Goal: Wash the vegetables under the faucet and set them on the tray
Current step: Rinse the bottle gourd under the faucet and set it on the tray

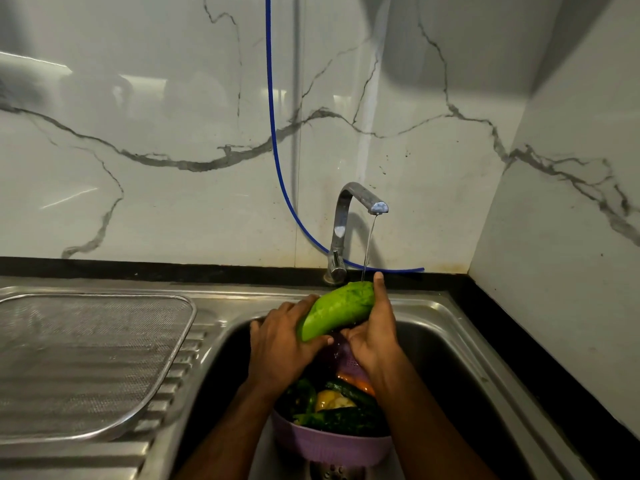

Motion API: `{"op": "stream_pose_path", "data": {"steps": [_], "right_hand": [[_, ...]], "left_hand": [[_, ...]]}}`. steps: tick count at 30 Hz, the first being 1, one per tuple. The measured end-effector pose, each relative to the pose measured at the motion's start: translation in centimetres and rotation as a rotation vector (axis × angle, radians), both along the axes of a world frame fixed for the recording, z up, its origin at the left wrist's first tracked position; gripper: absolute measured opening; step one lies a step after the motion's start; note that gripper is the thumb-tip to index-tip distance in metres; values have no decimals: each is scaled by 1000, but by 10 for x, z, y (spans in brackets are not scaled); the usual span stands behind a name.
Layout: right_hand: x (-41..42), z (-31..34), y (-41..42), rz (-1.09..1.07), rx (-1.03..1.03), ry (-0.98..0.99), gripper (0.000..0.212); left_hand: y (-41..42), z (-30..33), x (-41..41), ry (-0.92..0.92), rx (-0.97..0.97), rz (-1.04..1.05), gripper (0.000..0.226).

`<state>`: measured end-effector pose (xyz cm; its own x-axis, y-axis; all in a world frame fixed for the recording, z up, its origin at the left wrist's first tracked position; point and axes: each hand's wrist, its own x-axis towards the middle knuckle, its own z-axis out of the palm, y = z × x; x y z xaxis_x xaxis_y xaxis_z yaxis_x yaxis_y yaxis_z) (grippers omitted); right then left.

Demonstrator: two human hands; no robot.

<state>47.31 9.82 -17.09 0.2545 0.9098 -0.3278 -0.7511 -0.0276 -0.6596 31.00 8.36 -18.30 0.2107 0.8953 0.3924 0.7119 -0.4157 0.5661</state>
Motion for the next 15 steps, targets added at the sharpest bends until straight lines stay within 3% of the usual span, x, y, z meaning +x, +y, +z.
{"op": "stream_pose_path", "data": {"steps": [3, 6, 11, 13, 15], "right_hand": [[1, -2, 3, -14, 56, -10, 108], [0, -6, 2, -13, 97, 26, 105], [-9, -18, 3, 127, 195, -38, 109], [-12, -19, -2, 198, 221, -111, 90], [-10, -14, -9, 266, 216, -135, 46]], "left_hand": [[-2, 0, 8, -18, -65, -9, 88], [-6, 0, 14, -53, -108, -2, 94], [-11, 3, 29, -393, -262, -76, 69], [-12, 9, 33, -565, -361, -90, 60], [-13, 16, 33, -696, -486, -137, 57]]}}
